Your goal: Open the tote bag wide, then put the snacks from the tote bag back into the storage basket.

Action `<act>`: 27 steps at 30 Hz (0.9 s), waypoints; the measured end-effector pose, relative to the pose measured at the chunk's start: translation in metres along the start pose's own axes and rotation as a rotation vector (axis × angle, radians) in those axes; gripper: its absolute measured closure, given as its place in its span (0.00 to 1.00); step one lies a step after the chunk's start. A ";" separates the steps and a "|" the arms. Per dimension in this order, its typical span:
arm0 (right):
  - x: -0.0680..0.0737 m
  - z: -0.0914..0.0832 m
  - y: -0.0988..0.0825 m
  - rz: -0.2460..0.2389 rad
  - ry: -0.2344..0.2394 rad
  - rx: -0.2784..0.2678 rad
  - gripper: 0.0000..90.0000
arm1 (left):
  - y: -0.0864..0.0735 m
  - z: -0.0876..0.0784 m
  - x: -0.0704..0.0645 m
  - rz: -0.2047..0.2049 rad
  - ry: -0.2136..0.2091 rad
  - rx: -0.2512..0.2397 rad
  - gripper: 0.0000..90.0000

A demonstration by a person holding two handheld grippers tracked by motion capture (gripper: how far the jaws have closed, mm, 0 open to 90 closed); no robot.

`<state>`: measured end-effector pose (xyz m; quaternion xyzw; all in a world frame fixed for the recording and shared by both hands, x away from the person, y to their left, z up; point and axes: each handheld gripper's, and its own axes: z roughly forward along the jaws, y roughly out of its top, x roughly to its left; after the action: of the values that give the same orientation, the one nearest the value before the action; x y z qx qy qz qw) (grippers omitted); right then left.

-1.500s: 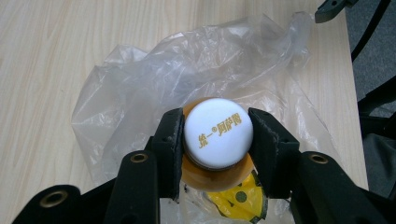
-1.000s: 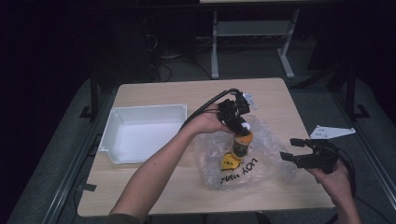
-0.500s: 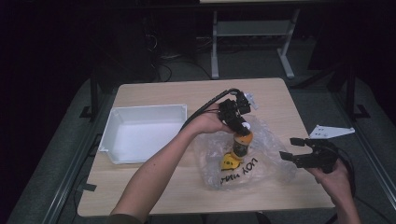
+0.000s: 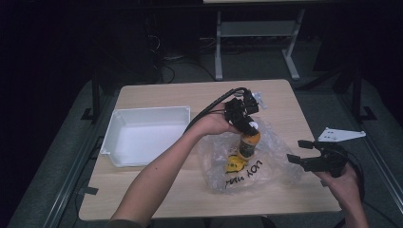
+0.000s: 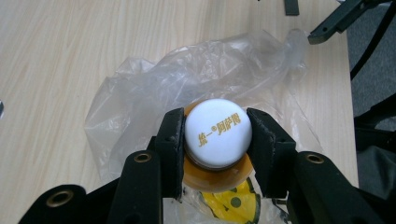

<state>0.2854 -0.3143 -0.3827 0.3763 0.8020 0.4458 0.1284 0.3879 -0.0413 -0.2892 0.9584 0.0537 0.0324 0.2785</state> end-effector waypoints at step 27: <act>-0.003 -0.003 0.001 0.017 -0.015 -0.028 0.25 | 0.007 -0.063 -0.005 -0.020 0.061 -0.062 0.66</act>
<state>0.2862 -0.3180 -0.3800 0.3846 0.7913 0.4553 0.1362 0.3775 -0.0140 -0.2327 0.9472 0.0705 0.0606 0.3069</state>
